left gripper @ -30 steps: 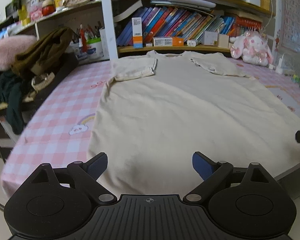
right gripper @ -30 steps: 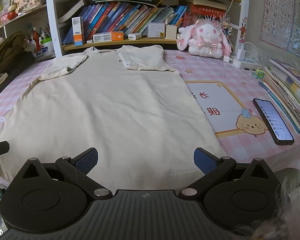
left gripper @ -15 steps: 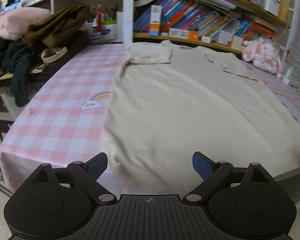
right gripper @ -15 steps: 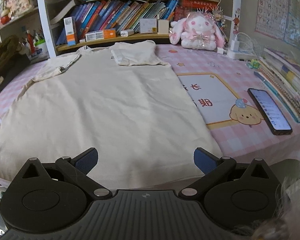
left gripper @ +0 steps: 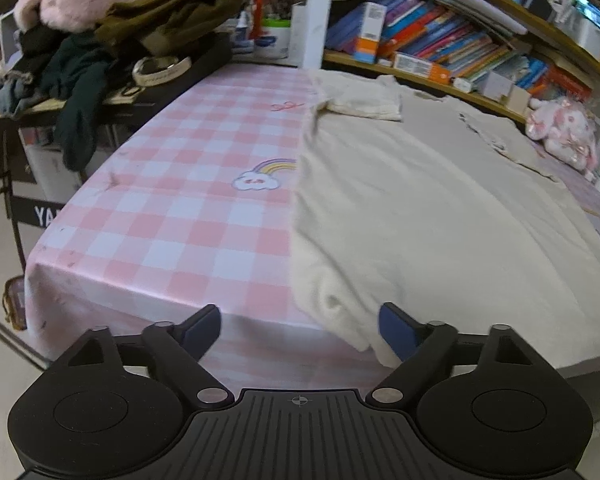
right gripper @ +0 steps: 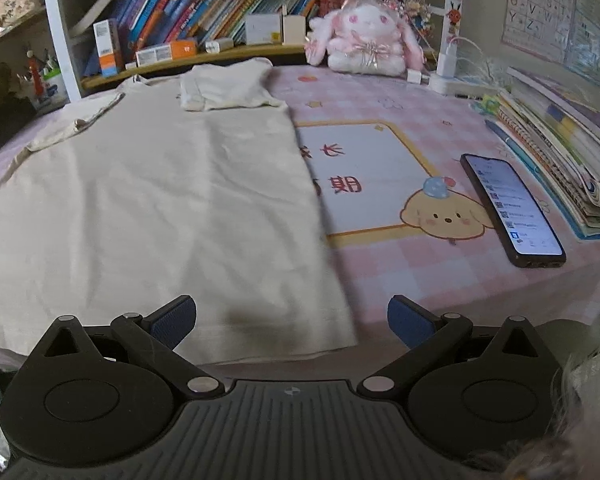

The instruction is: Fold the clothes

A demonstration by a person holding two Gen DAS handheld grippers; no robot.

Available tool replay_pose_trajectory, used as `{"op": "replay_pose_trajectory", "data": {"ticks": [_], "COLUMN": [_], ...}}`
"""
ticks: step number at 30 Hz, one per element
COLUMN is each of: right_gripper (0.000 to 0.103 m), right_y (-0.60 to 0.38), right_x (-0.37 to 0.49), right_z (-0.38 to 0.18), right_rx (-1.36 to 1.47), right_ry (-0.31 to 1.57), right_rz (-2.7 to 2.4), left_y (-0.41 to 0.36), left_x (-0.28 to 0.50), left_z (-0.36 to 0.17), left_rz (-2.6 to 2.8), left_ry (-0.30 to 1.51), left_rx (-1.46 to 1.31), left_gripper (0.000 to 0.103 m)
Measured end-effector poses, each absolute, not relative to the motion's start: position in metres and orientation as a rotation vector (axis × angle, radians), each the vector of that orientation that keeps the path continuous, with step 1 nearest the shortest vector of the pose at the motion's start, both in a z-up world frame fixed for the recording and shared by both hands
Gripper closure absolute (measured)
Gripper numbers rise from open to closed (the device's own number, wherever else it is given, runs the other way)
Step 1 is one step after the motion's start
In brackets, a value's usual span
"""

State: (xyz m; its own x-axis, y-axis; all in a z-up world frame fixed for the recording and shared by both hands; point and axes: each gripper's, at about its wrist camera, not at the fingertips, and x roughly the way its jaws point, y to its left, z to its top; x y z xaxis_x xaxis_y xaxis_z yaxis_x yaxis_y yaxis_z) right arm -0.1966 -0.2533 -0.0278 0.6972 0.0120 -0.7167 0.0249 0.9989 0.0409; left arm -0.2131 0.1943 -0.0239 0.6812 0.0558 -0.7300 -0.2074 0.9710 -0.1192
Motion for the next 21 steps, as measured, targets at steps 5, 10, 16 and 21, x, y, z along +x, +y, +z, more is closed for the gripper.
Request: {"op": "replay_pose_trajectory", "data": {"ticks": [5,10,16,21], "right_gripper": [0.000,0.000,0.013,0.017], "right_y": [-0.267,-0.271,-0.273,-0.271], "right_x": [-0.186,-0.178,-0.171,-0.169], "right_z": [-0.031,-0.032,-0.033,-0.033], "right_rx": [0.049,0.043,0.045,0.050], "right_ry": [0.835,0.866,0.898,0.910], "right_rz": [0.005,0.001,-0.005,-0.003], "left_y": [0.203,0.192,0.176,0.145], "left_x": [-0.208,-0.201,-0.199,-0.196], "left_z": [-0.026,-0.024,-0.013,-0.003], "left_rz": [0.165,0.136,0.074,-0.131], "left_ry": [0.831,0.841,0.835,0.803], "left_rx": [-0.241,-0.236,-0.234,-0.203], "left_gripper": [0.043,0.056,0.071,0.064]}}
